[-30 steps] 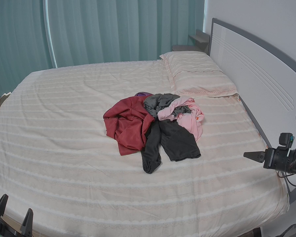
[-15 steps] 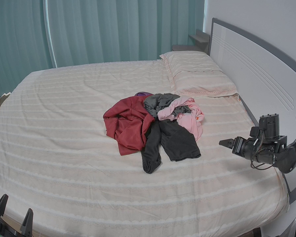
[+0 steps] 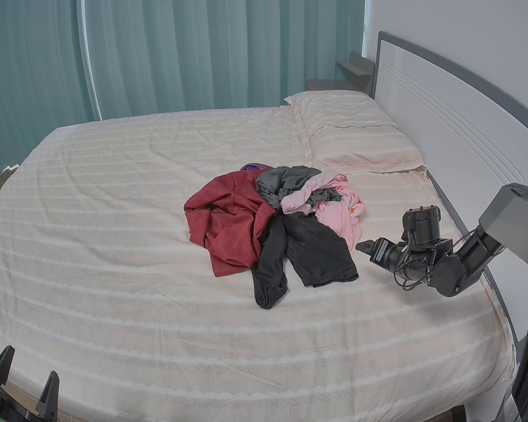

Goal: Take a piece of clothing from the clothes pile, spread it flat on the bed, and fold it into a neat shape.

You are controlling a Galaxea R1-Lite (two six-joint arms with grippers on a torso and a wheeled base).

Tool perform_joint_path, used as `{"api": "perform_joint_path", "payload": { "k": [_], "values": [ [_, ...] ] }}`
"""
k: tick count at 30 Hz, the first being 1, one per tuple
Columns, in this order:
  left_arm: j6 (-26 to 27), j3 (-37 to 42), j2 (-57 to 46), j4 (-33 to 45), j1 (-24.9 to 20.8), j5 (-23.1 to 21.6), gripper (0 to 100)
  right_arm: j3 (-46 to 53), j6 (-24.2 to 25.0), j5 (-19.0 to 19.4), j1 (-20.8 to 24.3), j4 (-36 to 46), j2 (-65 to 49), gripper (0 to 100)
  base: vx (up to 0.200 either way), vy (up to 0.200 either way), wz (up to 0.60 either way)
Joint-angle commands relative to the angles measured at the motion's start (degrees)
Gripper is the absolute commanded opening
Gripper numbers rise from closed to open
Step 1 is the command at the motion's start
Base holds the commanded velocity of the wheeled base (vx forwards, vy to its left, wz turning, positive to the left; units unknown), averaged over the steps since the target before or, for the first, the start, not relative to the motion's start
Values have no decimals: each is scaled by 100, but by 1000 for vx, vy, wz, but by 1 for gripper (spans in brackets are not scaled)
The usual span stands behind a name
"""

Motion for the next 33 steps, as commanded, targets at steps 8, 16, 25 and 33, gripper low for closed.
{"api": "perform_joint_path", "payload": {
  "k": [8, 16, 25, 33],
  "values": [
    [-1, 101, -93, -1, 1, 0, 100, -1311, 11, -292, 362, 74, 1280, 100, 0, 0, 0],
    [-1, 101, -93, -1, 1, 0, 100, -1786, 11, -363, 406, 303, 1702, 100, 0, 0, 0],
    [-1, 101, -93, -1, 1, 0, 100, -2049, -15, -565, 415, 355, 1922, 100, 0, 0, 0],
    [-1, 101, -93, -1, 1, 0, 100, -2119, -24, -556, 635, 364, 2010, 100, 0, 0, 0]
  ]
}}
